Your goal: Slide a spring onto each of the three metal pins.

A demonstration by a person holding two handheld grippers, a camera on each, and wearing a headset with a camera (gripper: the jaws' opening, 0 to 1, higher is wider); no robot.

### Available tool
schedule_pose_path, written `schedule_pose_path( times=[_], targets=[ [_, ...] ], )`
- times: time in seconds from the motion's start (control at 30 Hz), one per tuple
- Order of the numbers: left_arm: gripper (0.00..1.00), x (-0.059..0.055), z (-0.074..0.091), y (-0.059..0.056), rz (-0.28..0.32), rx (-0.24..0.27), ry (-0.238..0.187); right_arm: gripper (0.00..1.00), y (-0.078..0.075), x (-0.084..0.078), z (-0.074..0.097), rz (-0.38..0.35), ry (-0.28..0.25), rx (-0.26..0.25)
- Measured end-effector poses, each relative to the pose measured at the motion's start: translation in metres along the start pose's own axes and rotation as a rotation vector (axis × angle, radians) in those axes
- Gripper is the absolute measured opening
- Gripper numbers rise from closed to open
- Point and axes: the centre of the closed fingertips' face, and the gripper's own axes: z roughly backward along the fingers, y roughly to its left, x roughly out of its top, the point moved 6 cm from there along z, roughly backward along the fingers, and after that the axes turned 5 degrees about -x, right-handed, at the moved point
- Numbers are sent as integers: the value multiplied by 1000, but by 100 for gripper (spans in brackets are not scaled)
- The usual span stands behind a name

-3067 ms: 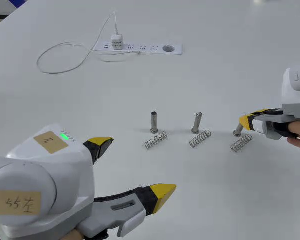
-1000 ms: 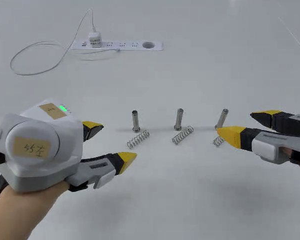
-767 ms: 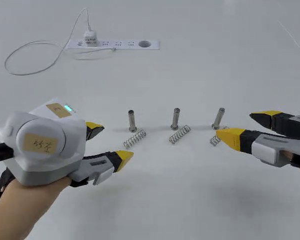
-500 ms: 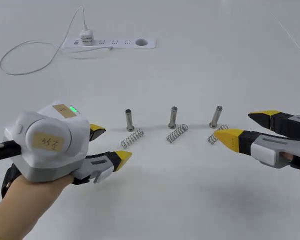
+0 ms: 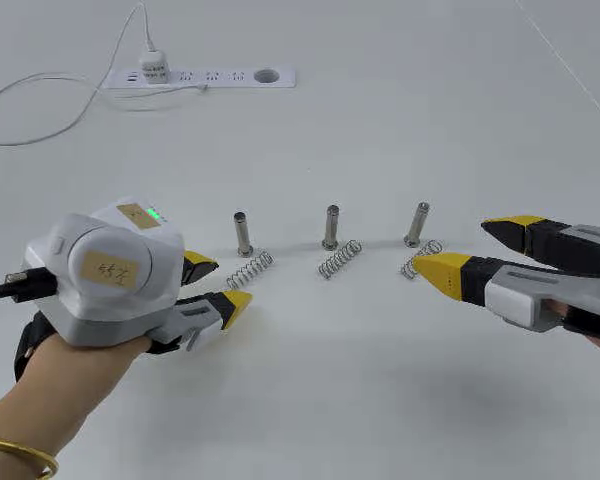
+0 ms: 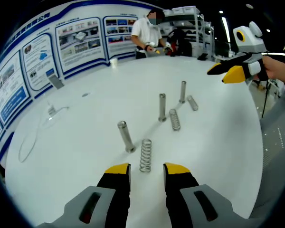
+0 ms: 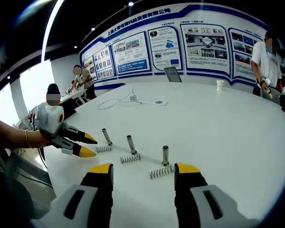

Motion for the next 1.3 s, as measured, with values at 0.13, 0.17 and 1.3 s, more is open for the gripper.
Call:
schedule_pose_path(
  times=[0.13,0.17,1.3],
  targets=[
    [25,-2,-4,2,-13,-4,12,53,-1,-2,1,-11,2,-10],
    [24,-2,-4,3,-12,-6,13,53,-1,-2,2,-12,2,-10],
    [10,0,-9,0,-18,-24,38,52,1,-9,7,-13,20,-21]
  ],
)
